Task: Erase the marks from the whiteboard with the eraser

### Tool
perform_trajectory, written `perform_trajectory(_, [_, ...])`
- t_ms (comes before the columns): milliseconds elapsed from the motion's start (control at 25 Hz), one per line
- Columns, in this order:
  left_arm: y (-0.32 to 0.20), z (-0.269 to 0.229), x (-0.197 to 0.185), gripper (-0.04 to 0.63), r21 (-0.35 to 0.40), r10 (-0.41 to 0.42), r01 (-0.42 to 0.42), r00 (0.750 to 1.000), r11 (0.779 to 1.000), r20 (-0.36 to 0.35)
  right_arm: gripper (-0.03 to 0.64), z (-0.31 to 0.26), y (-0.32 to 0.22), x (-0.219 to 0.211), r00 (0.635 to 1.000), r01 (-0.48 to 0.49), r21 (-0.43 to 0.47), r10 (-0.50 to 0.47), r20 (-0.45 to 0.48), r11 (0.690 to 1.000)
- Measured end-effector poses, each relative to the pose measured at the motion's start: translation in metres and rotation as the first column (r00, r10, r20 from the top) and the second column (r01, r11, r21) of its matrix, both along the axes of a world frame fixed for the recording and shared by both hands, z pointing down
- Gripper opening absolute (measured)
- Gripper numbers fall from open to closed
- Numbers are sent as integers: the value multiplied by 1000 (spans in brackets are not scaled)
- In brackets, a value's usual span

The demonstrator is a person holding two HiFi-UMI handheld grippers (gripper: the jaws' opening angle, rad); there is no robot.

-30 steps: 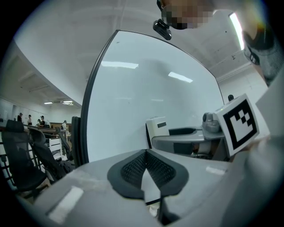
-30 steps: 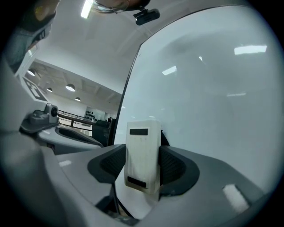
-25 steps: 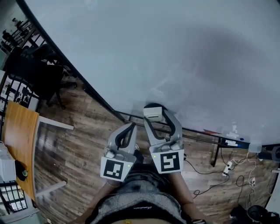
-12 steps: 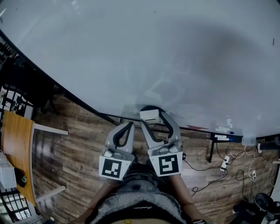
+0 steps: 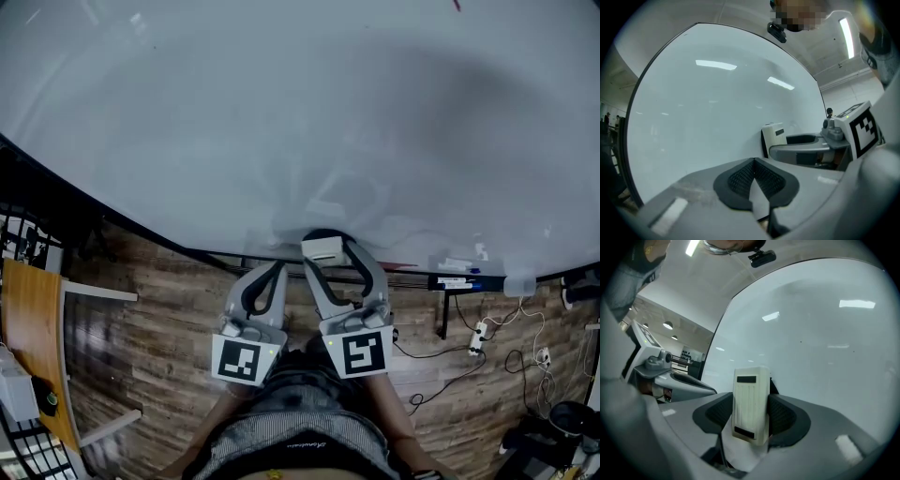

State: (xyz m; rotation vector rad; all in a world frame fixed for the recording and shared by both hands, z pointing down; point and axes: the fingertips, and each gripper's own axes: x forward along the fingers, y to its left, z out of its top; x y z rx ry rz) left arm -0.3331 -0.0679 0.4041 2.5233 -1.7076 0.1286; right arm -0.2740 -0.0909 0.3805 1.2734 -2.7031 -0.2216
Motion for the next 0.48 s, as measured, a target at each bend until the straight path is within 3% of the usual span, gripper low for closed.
perform_trajectory(240, [-1,2,53,3,12,31,-31,1000,999,-1,242,3,-4,57,999,-42,-7,42,5,999])
perform_trajectory(480, [5,1,69,3,7,48,-48,999,999,-21,242,-1,-2,60,999,-33,-6,33,2,999])
